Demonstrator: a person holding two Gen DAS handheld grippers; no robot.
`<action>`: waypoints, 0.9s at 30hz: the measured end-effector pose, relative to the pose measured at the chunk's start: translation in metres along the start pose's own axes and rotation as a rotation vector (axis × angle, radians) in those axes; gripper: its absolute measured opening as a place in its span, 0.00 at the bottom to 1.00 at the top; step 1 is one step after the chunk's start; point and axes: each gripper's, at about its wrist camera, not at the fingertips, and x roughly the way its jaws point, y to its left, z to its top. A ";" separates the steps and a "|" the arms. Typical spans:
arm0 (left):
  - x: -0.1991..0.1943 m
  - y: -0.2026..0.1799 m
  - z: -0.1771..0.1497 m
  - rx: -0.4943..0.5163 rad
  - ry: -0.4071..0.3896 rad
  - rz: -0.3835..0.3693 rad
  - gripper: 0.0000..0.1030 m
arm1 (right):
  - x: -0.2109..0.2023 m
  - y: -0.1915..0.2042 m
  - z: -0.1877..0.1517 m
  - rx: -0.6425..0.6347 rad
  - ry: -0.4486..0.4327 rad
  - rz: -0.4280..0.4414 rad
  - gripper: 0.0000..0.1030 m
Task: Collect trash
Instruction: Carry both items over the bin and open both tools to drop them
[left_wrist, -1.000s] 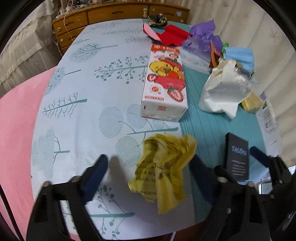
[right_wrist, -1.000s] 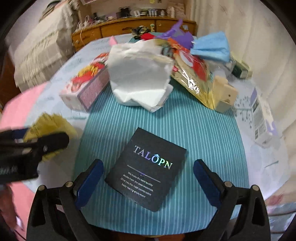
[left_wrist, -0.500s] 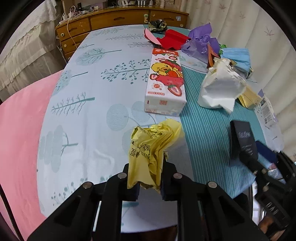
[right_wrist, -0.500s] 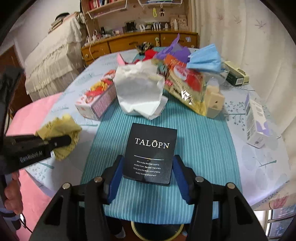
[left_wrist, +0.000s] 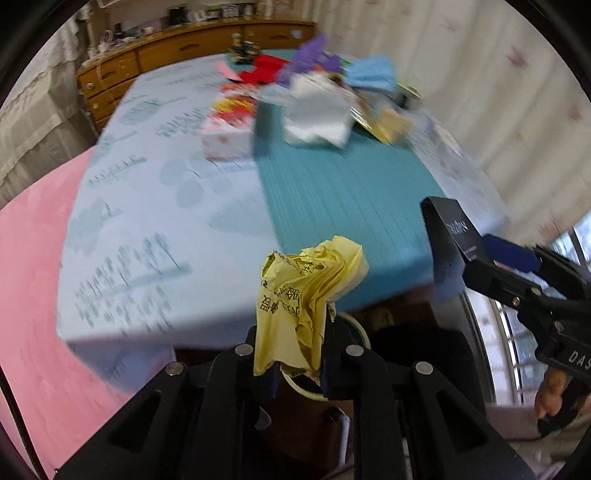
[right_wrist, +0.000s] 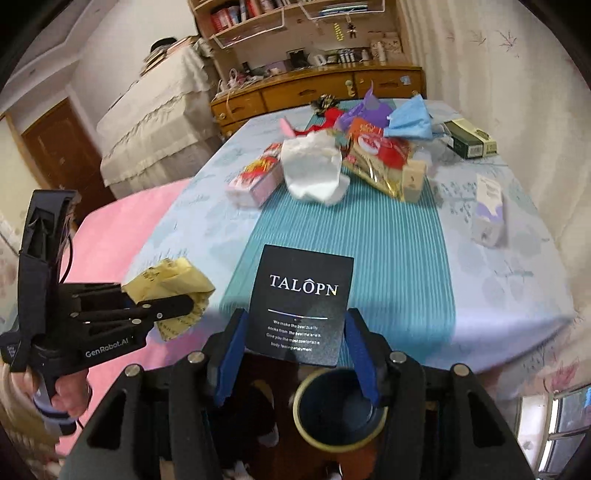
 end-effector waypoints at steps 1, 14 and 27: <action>0.000 -0.006 -0.006 0.010 0.008 -0.006 0.14 | -0.005 -0.001 -0.008 -0.002 0.010 0.000 0.53; 0.069 -0.062 -0.079 0.118 0.188 -0.042 0.14 | 0.048 -0.049 -0.102 0.087 0.264 -0.006 0.55; 0.187 -0.078 -0.109 0.132 0.286 0.066 0.16 | 0.153 -0.108 -0.167 0.269 0.418 -0.018 0.59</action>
